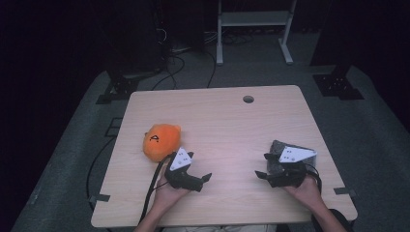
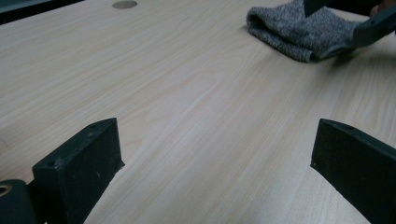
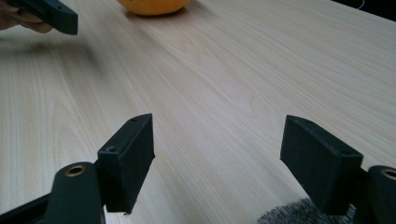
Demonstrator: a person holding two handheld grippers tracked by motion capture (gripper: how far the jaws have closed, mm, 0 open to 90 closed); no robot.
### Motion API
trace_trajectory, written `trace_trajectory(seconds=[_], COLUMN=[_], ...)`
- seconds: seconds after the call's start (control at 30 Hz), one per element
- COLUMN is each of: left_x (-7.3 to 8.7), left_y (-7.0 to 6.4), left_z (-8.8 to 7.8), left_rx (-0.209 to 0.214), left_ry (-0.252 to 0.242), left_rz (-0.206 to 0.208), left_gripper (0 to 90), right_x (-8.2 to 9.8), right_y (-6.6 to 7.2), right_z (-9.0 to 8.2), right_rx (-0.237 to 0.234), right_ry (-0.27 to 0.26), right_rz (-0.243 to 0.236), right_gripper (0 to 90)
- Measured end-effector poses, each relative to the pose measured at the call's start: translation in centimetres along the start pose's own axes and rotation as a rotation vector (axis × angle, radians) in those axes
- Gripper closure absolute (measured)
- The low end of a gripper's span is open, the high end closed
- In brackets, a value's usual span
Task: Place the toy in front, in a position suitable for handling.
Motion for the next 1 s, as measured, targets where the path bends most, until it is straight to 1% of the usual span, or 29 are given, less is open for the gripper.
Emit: trace_trajectory(seconds=[0.1, 0.13, 0.23, 0.3, 0.37, 0.43, 0.47, 0.5, 0.57, 0.77, 0.83, 0.87, 0.9, 0.97, 1.0], left_x=[-0.4, -0.6, -1.4, -1.7, -1.9, -2.0, -2.1, -2.1, -2.2, -2.2, -2.2, -2.1, -2.1, -2.0, -2.0], left_y=[0.3, 0.4, 1.4, 2.0, 2.7, 3.5, 4.2, 4.2, 5.0, 7.3, 8.0, 8.6, 8.6, 9.2, 9.4], left_z=[-0.6, -0.9, -2.0, -2.6, -3.4, -4.1, -4.8, -4.8, -5.5, -7.4, -8.0, -8.5, -8.5, -8.8, -8.8], left_rx=[0.003, 0.000, -0.035, -0.058, -0.073, -0.081, -0.104, -0.104, -0.121, -0.190, -0.208, -0.224, -0.224, -0.241, -0.242], left_ry=[-0.019, -0.040, -0.091, -0.109, -0.132, -0.151, -0.173, -0.173, -0.187, -0.225, -0.243, -0.243, -0.243, -0.247, -0.250], left_rz=[-0.013, -0.014, -0.007, -0.010, -0.024, -0.057, -0.068, -0.068, -0.082, -0.106, -0.115, -0.123, -0.123, -0.133, -0.137], left_gripper=[1.3, 1.3, 1.3, 1.3, 1.3, 1.3, 1.3, 1.3, 1.3, 1.7, 4.1, 4.1, 4.1, 4.1, 4.1], right_x=[0.0, 0.0, -0.1, -0.2, -0.3, -0.3, -0.3, -0.3, -0.2, -0.1, -0.1, -0.1, -0.1, 0.0, 0.0], right_y=[0.0, 0.0, 0.0, 0.0, 0.0, 0.0, 0.0, 0.0, 0.0, -0.1, 0.0, 0.0, 0.0, 0.1, 0.1], right_z=[0.3, 0.3, 0.3, 0.2, 0.3, 0.3, 0.3, 0.3, 0.4, 0.3, 0.3, 0.3, 0.3, 0.4, 0.5], right_rx=[-0.004, -0.004, -0.003, -0.001, 0.000, 0.001, 0.000, 0.000, -0.005, -0.014, -0.016, -0.018, -0.018, -0.021, -0.024], right_ry=[0.006, 0.006, 0.001, -0.001, -0.003, -0.001, 0.001, 0.001, 0.007, 0.009, 0.010, 0.009, 0.009, 0.014, 0.018], right_rz=[0.002, 0.002, -0.002, -0.007, -0.007, -0.006, -0.008, -0.008, -0.006, -0.003, -0.003, -0.005, -0.005, -0.004, -0.002], right_gripper=[24.5, 24.5, 24.5, 24.5, 24.5, 24.5, 24.5, 24.5, 24.5, 24.5, 24.5, 24.5, 24.5, 24.5, 24.5])
Point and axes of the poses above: each handheld gripper's, and its own axes: z roughly forward along the jaws, x roughly out of its underside, y roughly to its left, the point moved 8 cm from there along z, roughly forward along the jaws, and after that the axes turned 7 degrees about -z, right-handed, at the moved point
